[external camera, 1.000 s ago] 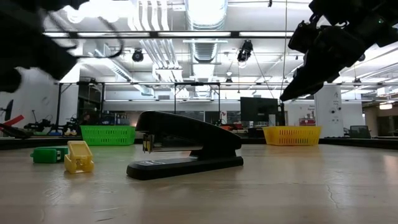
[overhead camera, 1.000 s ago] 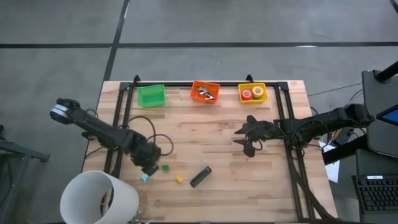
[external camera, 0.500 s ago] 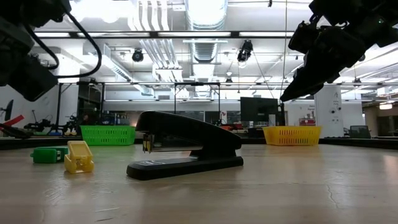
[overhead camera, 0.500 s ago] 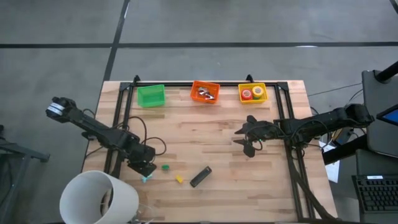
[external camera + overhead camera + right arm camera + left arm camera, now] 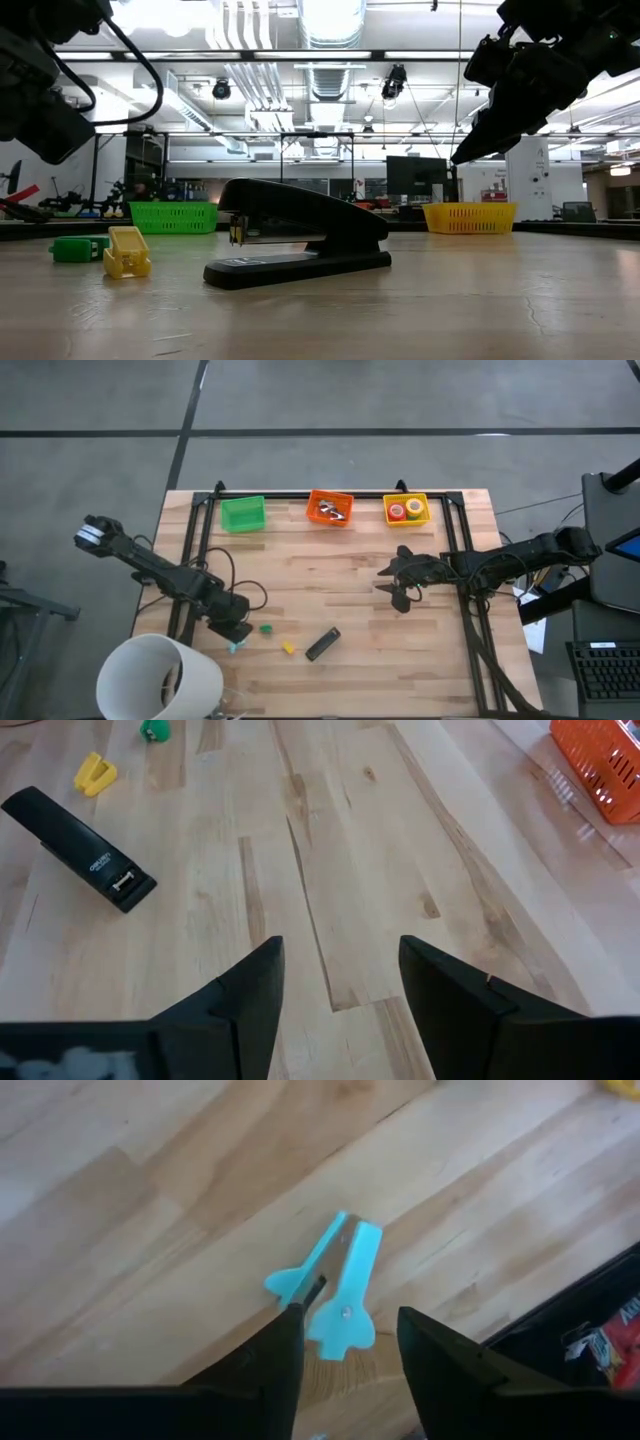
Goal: Pick and place Stapler, Stapler remover, tape
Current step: Put the blue staple remover into the orange bin
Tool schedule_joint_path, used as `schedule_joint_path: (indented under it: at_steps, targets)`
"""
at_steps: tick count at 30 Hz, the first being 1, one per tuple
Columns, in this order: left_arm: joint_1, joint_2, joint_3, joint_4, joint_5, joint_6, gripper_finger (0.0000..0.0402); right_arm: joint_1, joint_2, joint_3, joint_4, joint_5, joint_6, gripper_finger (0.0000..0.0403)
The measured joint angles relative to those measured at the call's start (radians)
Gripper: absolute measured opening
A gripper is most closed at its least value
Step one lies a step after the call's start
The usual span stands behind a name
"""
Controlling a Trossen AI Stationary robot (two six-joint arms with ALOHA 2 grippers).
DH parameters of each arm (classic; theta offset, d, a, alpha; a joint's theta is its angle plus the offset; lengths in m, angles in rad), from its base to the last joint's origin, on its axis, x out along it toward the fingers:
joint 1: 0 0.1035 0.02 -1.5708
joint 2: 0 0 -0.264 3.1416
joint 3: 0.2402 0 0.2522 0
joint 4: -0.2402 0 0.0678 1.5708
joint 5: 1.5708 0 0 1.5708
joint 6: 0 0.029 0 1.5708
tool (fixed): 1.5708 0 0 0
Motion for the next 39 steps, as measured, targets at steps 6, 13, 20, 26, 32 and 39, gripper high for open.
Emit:
schedule_joint_path:
  at_steps: [6, 13, 20, 26, 32, 39]
  targets:
    - [-0.013, 0.0, 0.0, 0.009, -0.019, -0.001, 0.0145, 0.0, 0.0, -0.002, 0.0, 0.0, 0.0, 0.0187]
    - [-0.053, 0.0, 0.0, 0.009, -0.018, -0.047, 0.0145, 0.0, 0.0, -0.002, 0.0, 0.0, 0.0, 0.0185]
    - [-0.077, 0.0, 0.0, 0.011, -0.038, -0.074, 0.0147, 0.0, 0.0, -0.002, 0.0, 0.0, 0.0, 0.0176]
    - [-0.078, 0.0, -0.002, 0.03, -0.043, -0.077, 0.0147, 0.0, 0.0, -0.002, 0.0, 0.0, 0.0, 0.0168]
    - [-0.079, 0.001, -0.052, 0.075, -0.03, -0.1, 0.014, 0.0, 0.0, -0.002, 0.0, 0.0, 0.0, 0.0159]
    - [-0.08, 0.001, -0.063, 0.12, -0.018, -0.1, 0.0137, 0.0, 0.0, -0.002, 0.0, 0.0, 0.0, 0.0148]
